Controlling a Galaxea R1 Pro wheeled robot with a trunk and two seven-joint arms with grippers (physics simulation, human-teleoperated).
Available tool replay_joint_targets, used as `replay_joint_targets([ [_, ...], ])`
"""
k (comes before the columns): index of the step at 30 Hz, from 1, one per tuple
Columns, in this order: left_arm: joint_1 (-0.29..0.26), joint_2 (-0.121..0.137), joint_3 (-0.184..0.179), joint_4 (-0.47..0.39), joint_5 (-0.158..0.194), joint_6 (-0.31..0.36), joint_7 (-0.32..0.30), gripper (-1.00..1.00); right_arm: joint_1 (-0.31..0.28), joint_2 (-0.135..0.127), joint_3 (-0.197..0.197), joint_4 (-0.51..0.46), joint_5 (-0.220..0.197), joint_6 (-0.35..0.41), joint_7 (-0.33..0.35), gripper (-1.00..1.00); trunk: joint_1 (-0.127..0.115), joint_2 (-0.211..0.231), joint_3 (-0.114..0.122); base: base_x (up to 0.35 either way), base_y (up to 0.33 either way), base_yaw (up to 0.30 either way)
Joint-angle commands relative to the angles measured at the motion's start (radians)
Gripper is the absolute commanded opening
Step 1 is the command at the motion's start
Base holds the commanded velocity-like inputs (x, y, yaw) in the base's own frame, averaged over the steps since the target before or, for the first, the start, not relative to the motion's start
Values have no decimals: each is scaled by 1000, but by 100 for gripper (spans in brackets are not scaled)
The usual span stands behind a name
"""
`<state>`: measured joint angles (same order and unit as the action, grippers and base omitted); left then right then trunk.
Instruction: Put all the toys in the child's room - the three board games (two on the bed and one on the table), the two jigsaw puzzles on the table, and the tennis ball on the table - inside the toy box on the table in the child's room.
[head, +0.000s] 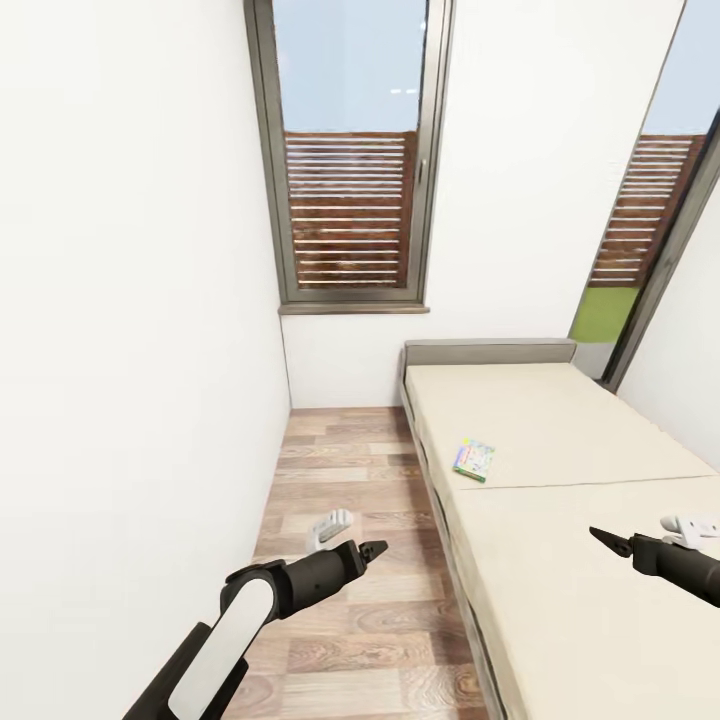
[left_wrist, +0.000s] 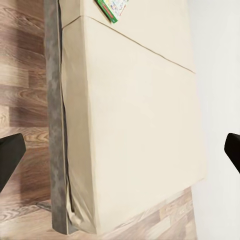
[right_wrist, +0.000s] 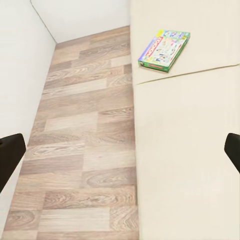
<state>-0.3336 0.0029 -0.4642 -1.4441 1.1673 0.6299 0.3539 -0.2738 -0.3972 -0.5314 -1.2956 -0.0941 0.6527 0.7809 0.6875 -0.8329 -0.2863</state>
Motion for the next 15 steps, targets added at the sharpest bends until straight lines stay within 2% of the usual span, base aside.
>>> replay_joint_targets([
  [1, -1, 0, -1, -1, 10, 1, 10, 100, -1, 0, -1, 0, -9, 9, -1, 100, 0, -1, -1, 0, 40, 0],
  [6, -1, -1, -2, -2, 10, 1, 10, 100, -1, 0, 0, 0, -9, 9, -1, 100, 0, -1, -1, 0, 29, 27],
  [15, -1, -2, -2, -2, 9, 1, 10, 100, -1, 0, -1, 1, -9, 10, -1, 100, 0, -1, -1, 0, 11, 125],
])
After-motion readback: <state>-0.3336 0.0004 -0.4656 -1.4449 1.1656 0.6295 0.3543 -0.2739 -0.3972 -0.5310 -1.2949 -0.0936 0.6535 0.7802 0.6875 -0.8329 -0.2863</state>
